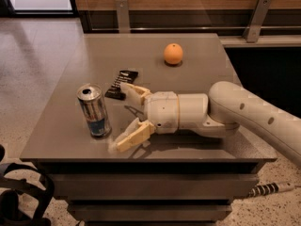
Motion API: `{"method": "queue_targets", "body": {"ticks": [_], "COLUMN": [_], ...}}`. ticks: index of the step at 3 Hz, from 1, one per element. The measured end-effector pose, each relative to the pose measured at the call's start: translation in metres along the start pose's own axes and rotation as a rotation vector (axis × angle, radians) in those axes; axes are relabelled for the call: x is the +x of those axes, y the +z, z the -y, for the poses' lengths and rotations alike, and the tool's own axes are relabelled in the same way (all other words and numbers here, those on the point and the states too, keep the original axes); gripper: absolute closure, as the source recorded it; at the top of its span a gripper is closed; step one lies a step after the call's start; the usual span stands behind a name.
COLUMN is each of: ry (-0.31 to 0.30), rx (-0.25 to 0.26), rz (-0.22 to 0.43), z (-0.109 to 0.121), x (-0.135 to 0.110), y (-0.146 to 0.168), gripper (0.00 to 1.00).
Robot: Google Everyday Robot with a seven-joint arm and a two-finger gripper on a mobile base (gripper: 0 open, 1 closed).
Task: Knock redbull can over
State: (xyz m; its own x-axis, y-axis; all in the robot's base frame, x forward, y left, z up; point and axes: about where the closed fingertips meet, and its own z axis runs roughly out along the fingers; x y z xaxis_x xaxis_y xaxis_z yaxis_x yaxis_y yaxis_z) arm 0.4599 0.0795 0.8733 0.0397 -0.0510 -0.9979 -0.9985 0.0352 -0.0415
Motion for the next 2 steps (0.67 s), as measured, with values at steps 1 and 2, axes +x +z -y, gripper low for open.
{"method": "queue_targets", "body": {"ticks": [1, 2], "ry": [0.013, 0.012], "rx": [-0.033, -0.048], "rz": [0.004, 0.012], "z": [-0.0005, -0.0001], "x": [0.0045, 0.0054], "y": [0.0156, 0.0224], "gripper": [0.01, 0.25]}}
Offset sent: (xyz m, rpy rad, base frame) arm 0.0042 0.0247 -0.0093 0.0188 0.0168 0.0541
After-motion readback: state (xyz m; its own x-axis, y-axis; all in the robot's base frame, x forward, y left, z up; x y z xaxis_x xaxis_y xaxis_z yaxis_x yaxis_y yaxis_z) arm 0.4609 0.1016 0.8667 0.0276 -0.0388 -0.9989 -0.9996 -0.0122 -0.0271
